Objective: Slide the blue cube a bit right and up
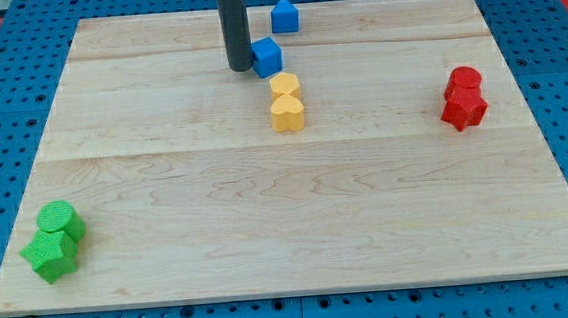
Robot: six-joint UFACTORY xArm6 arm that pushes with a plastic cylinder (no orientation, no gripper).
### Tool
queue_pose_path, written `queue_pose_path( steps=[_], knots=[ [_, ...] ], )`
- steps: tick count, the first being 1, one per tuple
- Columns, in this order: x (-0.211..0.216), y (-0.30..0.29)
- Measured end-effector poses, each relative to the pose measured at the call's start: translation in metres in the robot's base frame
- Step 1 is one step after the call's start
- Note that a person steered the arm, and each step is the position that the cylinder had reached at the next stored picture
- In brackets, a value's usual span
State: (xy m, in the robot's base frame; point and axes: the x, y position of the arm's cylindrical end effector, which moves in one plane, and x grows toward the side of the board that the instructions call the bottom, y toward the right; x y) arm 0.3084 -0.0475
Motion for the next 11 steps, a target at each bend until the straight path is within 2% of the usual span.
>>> queue_pose_path(
  steps=[3,5,6,11],
  knots=[
    [-0.004,0.017],
    [0.028,0.038],
    [0.028,0.050],
    [-0.009,0.039]
  ],
)
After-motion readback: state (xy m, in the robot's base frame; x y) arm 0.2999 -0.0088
